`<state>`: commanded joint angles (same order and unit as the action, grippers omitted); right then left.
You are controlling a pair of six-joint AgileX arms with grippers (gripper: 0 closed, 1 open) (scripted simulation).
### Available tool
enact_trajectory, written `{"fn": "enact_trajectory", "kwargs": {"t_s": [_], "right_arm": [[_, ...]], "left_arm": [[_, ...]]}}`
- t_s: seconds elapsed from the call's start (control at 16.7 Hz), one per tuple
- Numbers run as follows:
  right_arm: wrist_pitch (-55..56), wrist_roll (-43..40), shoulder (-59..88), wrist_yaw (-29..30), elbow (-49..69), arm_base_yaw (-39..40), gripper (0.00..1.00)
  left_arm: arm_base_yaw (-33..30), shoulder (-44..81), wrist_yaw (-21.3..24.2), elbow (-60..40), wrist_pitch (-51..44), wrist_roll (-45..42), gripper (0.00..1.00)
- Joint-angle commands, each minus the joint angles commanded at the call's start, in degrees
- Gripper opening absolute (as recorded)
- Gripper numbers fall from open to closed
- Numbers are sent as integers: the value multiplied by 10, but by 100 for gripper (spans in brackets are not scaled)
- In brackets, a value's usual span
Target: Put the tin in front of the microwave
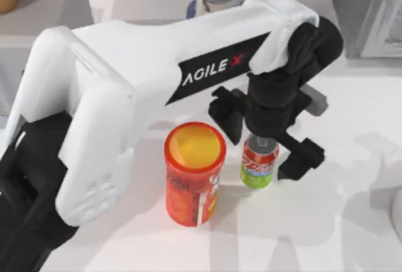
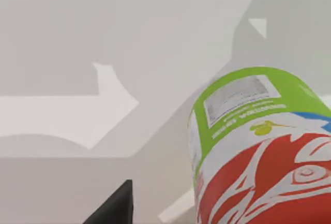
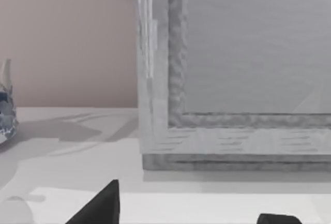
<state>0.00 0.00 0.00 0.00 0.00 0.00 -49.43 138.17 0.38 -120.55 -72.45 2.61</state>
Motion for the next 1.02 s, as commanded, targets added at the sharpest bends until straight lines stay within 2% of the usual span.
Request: {"fn": "enact_trajectory", "kwargs": {"t_s": [0.6, 1.02], "right_arm": [[0, 0, 0, 0, 0, 0, 100], [0, 0, 0, 0, 0, 0, 100]], "left_arm": [[0, 0, 0, 0, 0, 0, 2], [0, 0, 0, 0, 0, 0, 0]]}}
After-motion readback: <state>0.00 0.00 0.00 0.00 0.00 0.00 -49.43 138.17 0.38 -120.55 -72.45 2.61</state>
